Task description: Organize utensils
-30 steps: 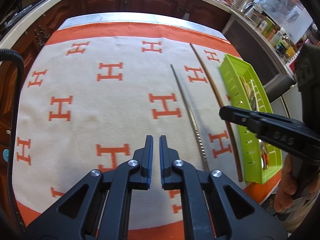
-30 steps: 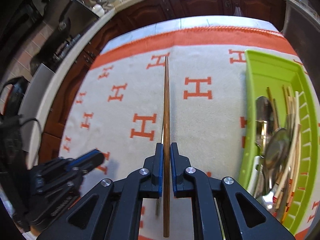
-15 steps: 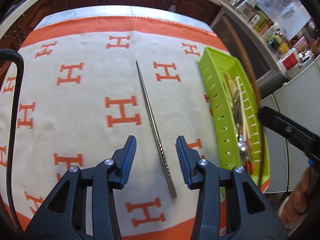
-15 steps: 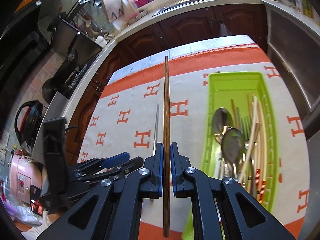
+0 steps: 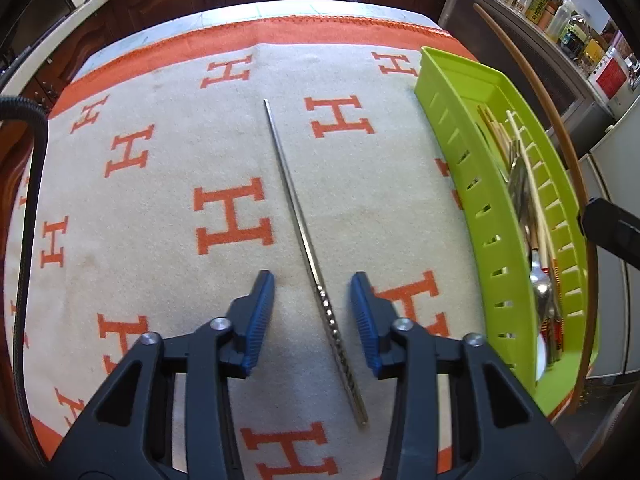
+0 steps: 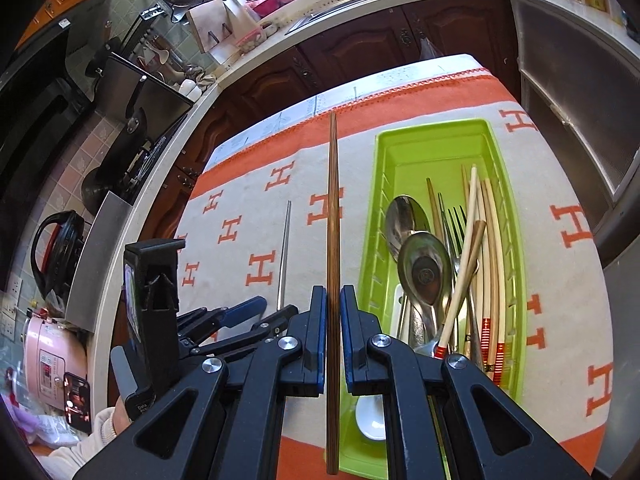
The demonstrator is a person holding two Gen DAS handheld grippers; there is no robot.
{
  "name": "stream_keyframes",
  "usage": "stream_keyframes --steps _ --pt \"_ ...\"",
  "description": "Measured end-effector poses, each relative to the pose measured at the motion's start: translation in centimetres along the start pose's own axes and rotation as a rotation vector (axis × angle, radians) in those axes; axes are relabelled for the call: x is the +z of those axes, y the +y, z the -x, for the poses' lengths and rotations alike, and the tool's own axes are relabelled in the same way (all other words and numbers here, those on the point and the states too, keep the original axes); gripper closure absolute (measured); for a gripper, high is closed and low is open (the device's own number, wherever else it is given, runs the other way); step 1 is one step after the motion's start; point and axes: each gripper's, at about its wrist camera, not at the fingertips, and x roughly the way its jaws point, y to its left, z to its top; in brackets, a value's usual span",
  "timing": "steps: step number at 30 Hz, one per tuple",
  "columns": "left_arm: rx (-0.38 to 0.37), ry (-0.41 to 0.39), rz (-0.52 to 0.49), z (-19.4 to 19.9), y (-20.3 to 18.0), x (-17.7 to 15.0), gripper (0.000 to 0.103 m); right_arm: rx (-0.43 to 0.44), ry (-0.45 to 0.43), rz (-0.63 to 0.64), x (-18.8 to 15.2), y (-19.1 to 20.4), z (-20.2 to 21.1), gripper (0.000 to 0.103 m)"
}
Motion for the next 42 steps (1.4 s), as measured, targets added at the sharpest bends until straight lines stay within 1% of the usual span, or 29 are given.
stream_keyframes --steps 1,2,3,8,12,15,17,20,24,30,34,37,38,40,41,42 --pt "0.018 -0.007 -0.003 0.0 0.1 0.0 0.086 0.001 0.001 -0.004 0.0 -0.2 -0.1 0.097" --pt "0.018 -0.012 0.002 0.0 0.3 -0.1 0.09 0.002 0.002 -0.009 -0.1 -0.5 -0.2 0.097" --pt "0.008 -0.014 0.015 0.1 0.6 -0.1 0.098 0.004 0.004 -0.015 -0.1 -0.8 -0.2 0.097" --pt "-0.078 -0.027 0.07 0.3 2.3 -0.2 0.1 -0.003 0.014 -0.025 -0.3 -0.9 -1.1 0.097" --pt "-0.187 -0.022 0.135 0.4 3.8 -0.6 0.1 -0.008 0.012 -0.031 -0.5 -1.1 -1.6 0.097" --pt "-0.233 -0.02 0.167 0.9 4.3 -0.8 0.1 -0.012 0.009 -0.039 -0.5 -1.2 -1.8 0.097" --pt "-0.249 -0.03 0.166 1.7 4.1 -0.9 0.1 -0.016 0.006 -0.043 -0.5 -1.4 -1.6 0.097" --pt "-0.266 -0.056 0.149 3.2 3.5 -0.9 0.1 -0.026 0.003 -0.049 -0.4 -1.8 -1.7 0.097" --pt "-0.31 -0.102 0.131 6.0 2.1 -0.4 0.1 -0.05 -0.002 -0.063 -0.4 -2.4 -1.6 0.097" --pt "-0.368 -0.165 0.077 9.3 -1.1 1.1 0.1 -0.127 0.013 -0.072 -0.2 -4.0 -1.7 0.097" --pt "-0.393 -0.176 0.034 10.4 -3.6 1.9 0.1 -0.187 0.016 -0.075 -0.1 -4.8 -1.7 0.097" --pt "-0.405 -0.156 0.01 10.3 -5.7 2.3 0.1 -0.257 0.026 -0.048 0.2 -5.1 -1.8 0.096" --pt "-0.411 -0.143 0.005 10.0 -6.3 2.4 0.1 -0.279 0.034 -0.042 0.3 -5.2 -2.0 0.094" --pt "-0.42 -0.113 -0.007 9.1 -7.5 2.4 0.1 -0.303 0.038 -0.045 0.4 -5.7 -2.0 0.084" --pt "-0.418 -0.094 -0.014 8.6 -8.0 2.4 0.1 -0.3 0.035 -0.049 0.4 -5.9 -1.9 0.075" --pt "-0.414 -0.08 -0.019 8.0 -8.3 2.3 0.1 -0.291 0.028 -0.053 0.4 -6.1 -1.7 0.068"
